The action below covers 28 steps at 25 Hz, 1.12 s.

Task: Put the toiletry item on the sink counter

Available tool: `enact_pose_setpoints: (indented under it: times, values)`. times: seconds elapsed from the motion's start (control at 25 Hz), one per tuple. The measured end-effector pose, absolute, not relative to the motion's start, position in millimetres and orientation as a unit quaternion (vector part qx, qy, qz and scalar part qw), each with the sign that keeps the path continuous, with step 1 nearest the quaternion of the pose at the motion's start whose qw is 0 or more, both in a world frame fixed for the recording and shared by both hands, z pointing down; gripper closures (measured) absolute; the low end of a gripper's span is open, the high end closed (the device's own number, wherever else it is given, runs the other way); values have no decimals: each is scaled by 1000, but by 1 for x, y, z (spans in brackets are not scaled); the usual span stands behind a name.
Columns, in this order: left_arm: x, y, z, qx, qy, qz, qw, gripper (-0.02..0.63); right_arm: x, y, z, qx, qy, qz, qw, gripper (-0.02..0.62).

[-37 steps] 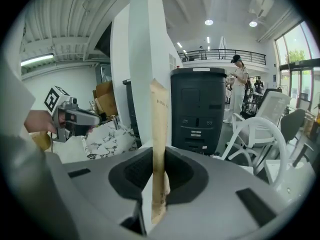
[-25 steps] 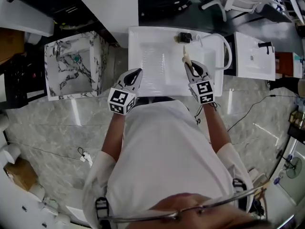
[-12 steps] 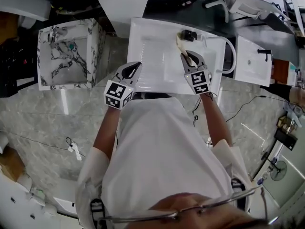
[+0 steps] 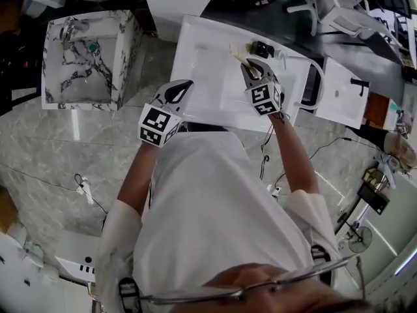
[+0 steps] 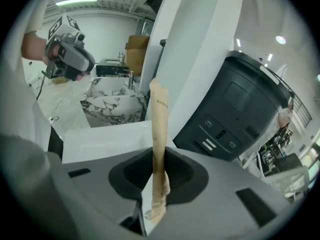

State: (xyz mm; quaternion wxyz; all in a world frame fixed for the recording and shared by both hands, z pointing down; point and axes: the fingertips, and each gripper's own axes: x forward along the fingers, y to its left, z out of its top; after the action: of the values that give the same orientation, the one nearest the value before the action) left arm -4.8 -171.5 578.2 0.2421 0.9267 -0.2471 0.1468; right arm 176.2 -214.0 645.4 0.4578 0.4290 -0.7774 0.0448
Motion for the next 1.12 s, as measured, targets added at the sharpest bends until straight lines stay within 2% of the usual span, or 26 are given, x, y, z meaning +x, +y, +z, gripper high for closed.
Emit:
enact_pose_setpoints:
  times: [1.12]
  values:
    - [-15, -183, 599, 905, -287, 157, 270, 601, 189, -309, 803, 326, -730, 10, 601, 532]
